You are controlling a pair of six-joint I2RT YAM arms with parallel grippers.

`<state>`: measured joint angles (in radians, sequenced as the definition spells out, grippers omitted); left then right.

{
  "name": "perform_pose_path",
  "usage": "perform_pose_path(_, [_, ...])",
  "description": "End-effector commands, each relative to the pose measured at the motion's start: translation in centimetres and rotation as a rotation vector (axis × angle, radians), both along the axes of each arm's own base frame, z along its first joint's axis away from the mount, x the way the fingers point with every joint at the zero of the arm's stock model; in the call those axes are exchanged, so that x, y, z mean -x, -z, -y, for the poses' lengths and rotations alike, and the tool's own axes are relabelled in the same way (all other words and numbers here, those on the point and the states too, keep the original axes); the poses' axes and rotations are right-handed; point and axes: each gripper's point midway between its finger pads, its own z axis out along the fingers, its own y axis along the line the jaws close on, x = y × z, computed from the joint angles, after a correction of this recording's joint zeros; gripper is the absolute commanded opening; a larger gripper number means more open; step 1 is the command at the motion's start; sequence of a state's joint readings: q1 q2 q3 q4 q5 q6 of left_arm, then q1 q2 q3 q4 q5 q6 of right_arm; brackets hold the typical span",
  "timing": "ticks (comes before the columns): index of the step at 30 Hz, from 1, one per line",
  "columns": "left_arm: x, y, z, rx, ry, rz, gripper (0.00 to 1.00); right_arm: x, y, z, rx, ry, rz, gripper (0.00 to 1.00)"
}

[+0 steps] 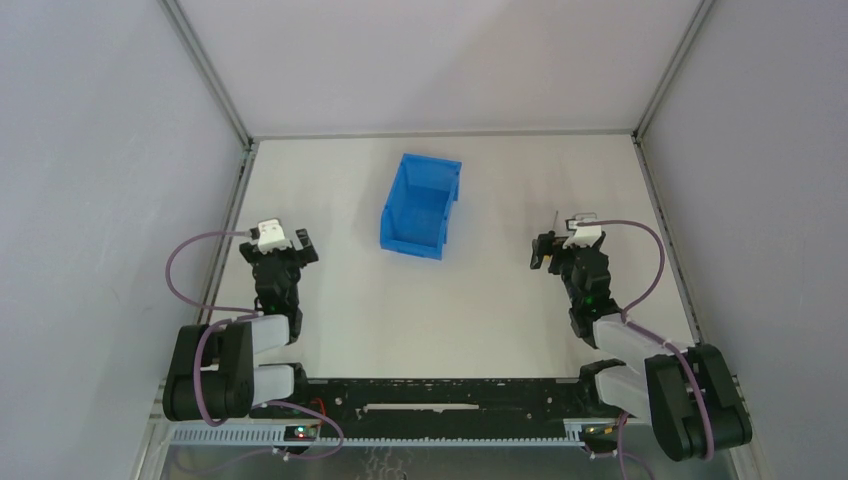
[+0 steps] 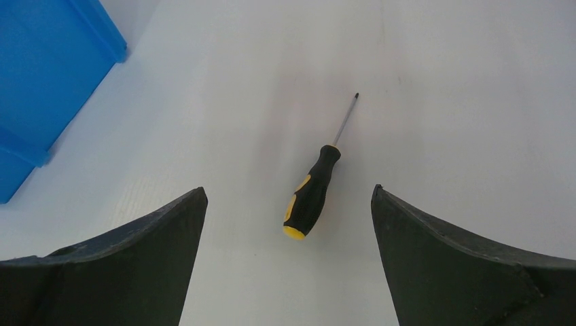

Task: Put the screwdriver in the bin
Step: Pick up the screwdriver from the center of the board.

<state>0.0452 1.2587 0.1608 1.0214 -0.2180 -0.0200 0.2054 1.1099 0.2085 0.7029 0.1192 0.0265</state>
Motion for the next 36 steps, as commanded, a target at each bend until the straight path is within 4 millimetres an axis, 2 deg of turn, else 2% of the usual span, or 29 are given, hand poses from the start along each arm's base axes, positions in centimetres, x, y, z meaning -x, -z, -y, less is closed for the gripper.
perform_pose_path(1, [-0.9,-2.1,-0.1,0.001,-0.006,0.061,1.0,-0.6,-2.7,-0.1,0.011,-0.003,0.046,1.0])
perform_pose_path(5, [-1.0,-2.1,-0.1,0.001,-0.006,0.061,1.0,-0.4,-4.4,0.4,-0.003,0.033,0.007,1.0])
perform_pose_path(8, [-1.0,-2.1,-0.1,0.001,-0.006,0.062,1.0,-0.1,-7.1,0.1,-0.025,0.02,0.018,1.0])
perform_pose_path(12, [-1.0,-2.1,0.0,0.001,-0.006,0.062,1.0,1.1,-11.8,-0.2,-0.067,-0.002,0.065,1.0])
perform_pose_path(14, [-1.0,-2.1,-0.1,0.001,-0.006,0.062,1.0,1.6,-15.2,-0.1,-0.095,-0.001,0.099,1.0])
perform_pose_path(19, [-1.0,-2.1,0.0,0.001,-0.005,0.062,1.0,3.3,-21.7,0.0,-0.109,-0.02,0.115,1.0])
perform_pose_path(24, [-0.9,-2.1,-0.1,0.001,-0.006,0.061,1.0,4.9,-26.9,-0.3,-0.121,-0.061,0.137,1.0])
perform_pose_path(29, [-1.0,-2.1,0.0,0.001,-0.005,0.062,1.0,6.2,-29.7,-0.7,-0.152,-0.095,0.171,1.0])
perform_pose_path(33, [-1.0,-2.1,0.0,0.001,-0.006,0.061,1.0,6.5,-29.9,-0.6,-0.168,-0.08,0.156,1.0])
perform_pose_path(36, [-1.0,-2.1,0.0,0.001,-0.005,0.063,1.0,6.0,-29.2,0.0,-0.158,-0.042,0.133,1.0])
